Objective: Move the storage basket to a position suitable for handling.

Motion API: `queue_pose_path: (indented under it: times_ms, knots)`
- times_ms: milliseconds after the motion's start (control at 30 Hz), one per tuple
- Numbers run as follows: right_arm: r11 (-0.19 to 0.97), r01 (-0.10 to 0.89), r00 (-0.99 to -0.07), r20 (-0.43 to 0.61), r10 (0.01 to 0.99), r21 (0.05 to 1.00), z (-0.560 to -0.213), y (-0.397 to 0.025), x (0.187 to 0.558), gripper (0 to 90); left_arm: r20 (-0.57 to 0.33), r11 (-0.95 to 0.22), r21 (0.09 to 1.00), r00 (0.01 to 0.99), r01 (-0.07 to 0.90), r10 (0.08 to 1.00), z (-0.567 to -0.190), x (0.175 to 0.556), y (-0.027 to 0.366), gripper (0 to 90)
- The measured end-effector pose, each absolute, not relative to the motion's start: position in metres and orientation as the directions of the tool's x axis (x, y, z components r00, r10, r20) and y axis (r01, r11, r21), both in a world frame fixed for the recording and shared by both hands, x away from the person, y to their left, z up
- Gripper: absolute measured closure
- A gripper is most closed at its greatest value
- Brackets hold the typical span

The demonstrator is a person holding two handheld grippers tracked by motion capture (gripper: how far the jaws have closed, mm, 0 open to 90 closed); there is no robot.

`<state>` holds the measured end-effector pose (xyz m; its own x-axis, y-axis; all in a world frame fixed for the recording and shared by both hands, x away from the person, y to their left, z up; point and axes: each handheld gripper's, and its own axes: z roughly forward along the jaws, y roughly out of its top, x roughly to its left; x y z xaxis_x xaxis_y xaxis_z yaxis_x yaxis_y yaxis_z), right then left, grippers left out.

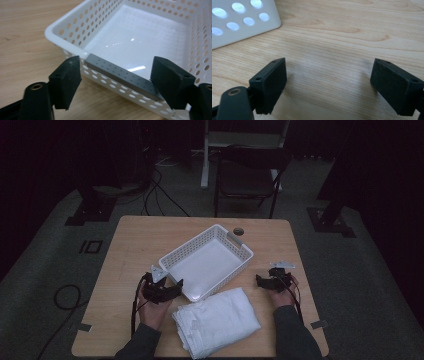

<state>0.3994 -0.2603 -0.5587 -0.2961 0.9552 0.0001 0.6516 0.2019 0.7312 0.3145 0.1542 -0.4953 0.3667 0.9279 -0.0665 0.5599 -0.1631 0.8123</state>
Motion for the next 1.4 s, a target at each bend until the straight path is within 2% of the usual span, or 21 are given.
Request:
queue_pose_path:
  times_ms: [100, 300, 533, 733, 1133, 1200, 1233, 1267, 1367, 1400]
  knots:
    - [0.202, 0.652, -0.296, 0.0, 0.955, 0.731, -0.559, -0.26, 0.399, 13.6, -0.098, -0.145, 0.809, 0.373, 0.57, 0.922, -0.497, 0.318, 0.157, 29.8]
    - [0.202, 0.652, -0.296, 0.0, 0.955, 0.731, -0.559, -0.26, 0.399, 13.6, -0.097, -0.139, 0.806, 0.359, 0.576, 0.929, -0.498, 0.322, 0.16, 31.6]
    - [0.2, 0.652, -0.293, 0.0, 0.956, 0.732, -0.559, -0.26, 0.399, 14.0, -0.075, -0.151, 0.801, 0.348, 0.579, 0.935, -0.496, 0.333, 0.164, 35.8]
    - [0.196, 0.653, -0.289, 0.001, 0.957, 0.732, -0.559, -0.26, 0.4, 13.9, -0.013, -0.192, 0.792, 0.33, 0.579, 0.944, -0.494, 0.345, 0.163, 40.9]
    - [0.184, 0.655, -0.272, 0.002, 0.962, 0.733, -0.558, -0.259, 0.401, 15.4, -0.008, -0.193, 0.782, 0.319, 0.593, 0.948, -0.494, 0.372, 0.166, 46.1]
    - [0.187, 0.657, -0.275, 0.001, 0.961, 0.73, -0.557, -0.259, 0.401, 21.1, -0.009, -0.192, 0.782, 0.319, 0.593, 0.948, -0.495, 0.377, 0.166, 47.2]
    - [0.187, 0.657, -0.275, 0.001, 0.961, 0.73, -0.557, -0.259, 0.401, 21.1, -0.009, -0.192, 0.782, 0.319, 0.593, 0.948, -0.495, 0.377, 0.166, 47.7]
    - [0.192, 0.659, -0.281, 0.002, 0.96, 0.728, -0.555, -0.258, 0.402, 27.7, -0.006, -0.193, 0.789, 0.321, 0.583, 0.947, -0.496, 0.382, 0.167, 48.4]
    - [0.195, 0.657, -0.285, 0.001, 0.958, 0.728, -0.554, -0.259, 0.402, 37.9, -0.026, -0.178, 0.791, 0.323, 0.586, 0.946, -0.497, 0.388, 0.169, 50.4]
    - [0.195, 0.657, -0.285, 0.001, 0.958, 0.728, -0.554, -0.259, 0.402, 37.9, -0.041, -0.168, 0.789, 0.325, 0.59, 0.945, -0.498, 0.392, 0.171, 50.4]
